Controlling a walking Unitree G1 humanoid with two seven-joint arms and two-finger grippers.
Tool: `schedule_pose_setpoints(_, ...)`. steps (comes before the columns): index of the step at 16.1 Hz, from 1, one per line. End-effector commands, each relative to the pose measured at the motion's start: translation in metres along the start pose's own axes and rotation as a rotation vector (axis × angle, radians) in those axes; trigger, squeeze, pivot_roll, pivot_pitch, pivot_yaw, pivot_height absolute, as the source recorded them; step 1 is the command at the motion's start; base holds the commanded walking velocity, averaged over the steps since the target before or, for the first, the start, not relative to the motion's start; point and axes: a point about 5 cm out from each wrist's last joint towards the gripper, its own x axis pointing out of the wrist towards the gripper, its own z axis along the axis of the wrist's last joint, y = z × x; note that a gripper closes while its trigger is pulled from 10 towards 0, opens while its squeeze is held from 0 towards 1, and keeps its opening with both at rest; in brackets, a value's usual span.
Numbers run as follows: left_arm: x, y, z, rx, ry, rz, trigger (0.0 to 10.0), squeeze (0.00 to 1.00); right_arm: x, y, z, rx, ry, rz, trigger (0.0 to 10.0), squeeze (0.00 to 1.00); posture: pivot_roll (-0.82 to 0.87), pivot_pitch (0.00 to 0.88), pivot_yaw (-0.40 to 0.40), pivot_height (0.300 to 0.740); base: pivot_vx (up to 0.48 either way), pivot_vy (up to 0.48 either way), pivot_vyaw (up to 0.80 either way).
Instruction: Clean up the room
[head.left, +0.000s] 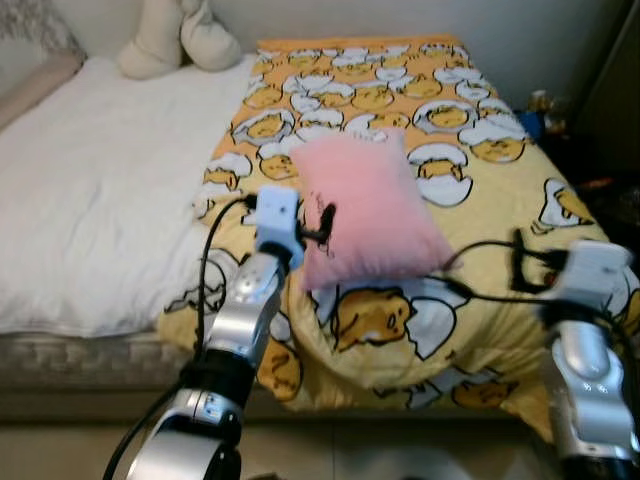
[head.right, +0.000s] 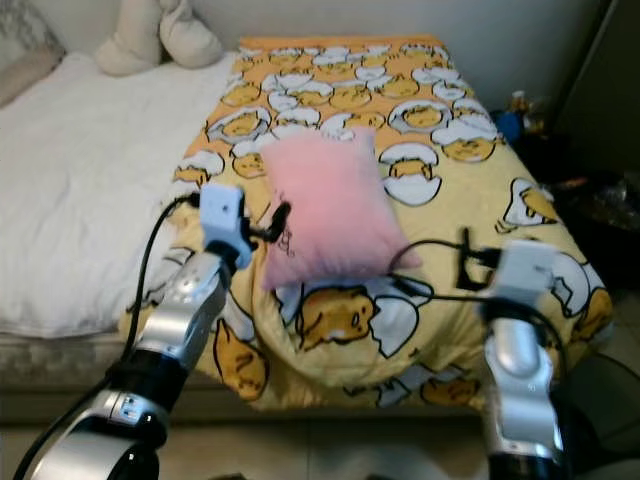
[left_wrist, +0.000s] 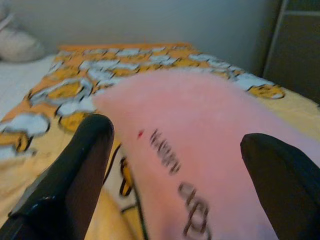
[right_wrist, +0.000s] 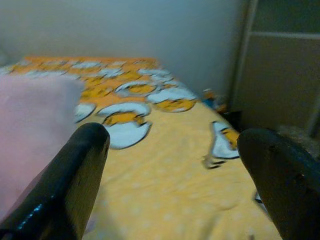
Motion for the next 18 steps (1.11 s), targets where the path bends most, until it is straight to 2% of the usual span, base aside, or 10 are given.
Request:
schedule_pose_setpoints(1,-0.002,0.01,-0.001,0.008,-0.002,0.036,10.0,0.0,0.003,0.006,0.0,0.0,0.0,0.02,10.0,0.21,-0.13,0.0,0.063,0.731,0.0,0.0,0.63)
schedule_pose_setpoints(3,-0.003,0.009,0.0,0.021,-0.004,0.017,10.0,0.0,0.006,0.01,-0.003,0.03,0.018,0.022,10.0,0.17,-0.12,0.0,0.06,0.731,0.0,0.0,0.25)
schedule_pose_setpoints(4,-0.002,0.007,0.001,0.035,-0.016,0.001,10.0,0.0,0.007,0.012,-0.002,0.022,0.014,0.025,10.0,0.1,-0.12,0.0,0.063,0.731,0.292,-0.379,0.0)
schedule_pose_setpoints(6,-0.002,0.006,0.002,0.038,-0.019,-0.008,10.0,0.0,0.008,0.015,-0.002,0.021,0.01,0.028,10.0,0.08,-0.12,0.0,0.067,0.731,0.307,-0.366,0.0)
schedule_pose_setpoints(11,0.001,0.009,0.005,0.033,-0.027,-0.01,10.0,0.0,0.008,0.02,-0.005,0.03,0.012,0.035,10.0,0.08,-0.12,0.0,0.073,0.731,0.334,-0.34,0.0)
schedule_pose_setpoints(13,0.002,0.011,0.005,-0.012,-0.022,0.029,10.0,0.0,0.009,0.02,-0.004,0.017,0.004,0.041,10.0,0.08,-0.12,0.0,0.073,0.731,0.424,-0.135,0.0)
schedule_pose_setpoints(17,0.003,0.016,0.006,-0.029,-0.021,0.06,10.0,0.0,0.012,0.022,-0.001,0.02,-0.004,0.059,10.0,0.07,-0.12,0.0,0.074,0.731,0.0,0.0,0.0)
schedule_pose_setpoints(18,0.004,0.015,0.007,-0.022,-0.029,0.057,10.0,0.0,0.012,0.024,-0.001,0.009,-0.003,0.069,10.0,0.1,-0.12,0.0,0.073,0.731,0.0,0.0,0.45)
